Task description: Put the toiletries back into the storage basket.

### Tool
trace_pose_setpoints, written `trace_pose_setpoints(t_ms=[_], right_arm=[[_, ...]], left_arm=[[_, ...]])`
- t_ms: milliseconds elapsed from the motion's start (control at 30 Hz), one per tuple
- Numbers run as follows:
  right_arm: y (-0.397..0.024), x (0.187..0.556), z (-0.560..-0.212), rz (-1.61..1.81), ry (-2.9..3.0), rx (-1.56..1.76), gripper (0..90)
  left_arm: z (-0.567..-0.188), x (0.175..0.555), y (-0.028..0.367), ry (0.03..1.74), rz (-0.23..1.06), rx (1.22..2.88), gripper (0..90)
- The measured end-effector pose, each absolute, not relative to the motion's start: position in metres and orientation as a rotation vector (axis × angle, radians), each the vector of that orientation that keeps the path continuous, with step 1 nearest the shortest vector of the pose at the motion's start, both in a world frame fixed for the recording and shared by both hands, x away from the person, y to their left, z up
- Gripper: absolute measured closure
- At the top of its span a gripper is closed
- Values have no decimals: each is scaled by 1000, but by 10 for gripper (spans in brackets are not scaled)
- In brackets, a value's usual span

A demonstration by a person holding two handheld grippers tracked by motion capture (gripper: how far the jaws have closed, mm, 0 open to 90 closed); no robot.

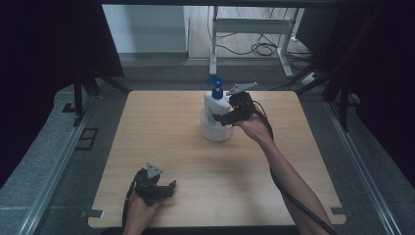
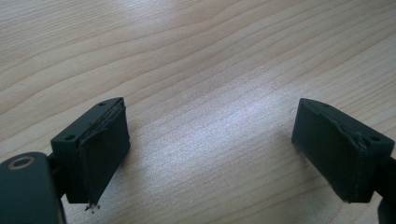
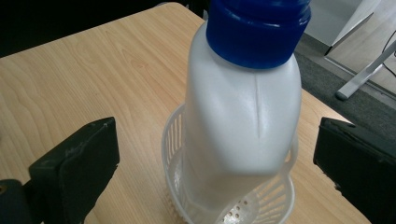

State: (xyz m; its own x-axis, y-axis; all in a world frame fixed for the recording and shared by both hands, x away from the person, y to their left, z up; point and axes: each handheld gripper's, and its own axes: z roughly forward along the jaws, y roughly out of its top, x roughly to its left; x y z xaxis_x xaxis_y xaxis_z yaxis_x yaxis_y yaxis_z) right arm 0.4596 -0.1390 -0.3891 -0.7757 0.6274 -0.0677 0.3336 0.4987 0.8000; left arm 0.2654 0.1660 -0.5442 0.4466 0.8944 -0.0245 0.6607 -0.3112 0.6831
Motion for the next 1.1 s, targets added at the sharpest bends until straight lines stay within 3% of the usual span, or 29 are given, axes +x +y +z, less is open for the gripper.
trace_pose_setpoints(t_ms=[1100], right_arm=[[-170, 423, -390, 1160, 2387, 820, 0]], left_arm=[[-544, 265, 166, 1299, 484, 2074, 109]])
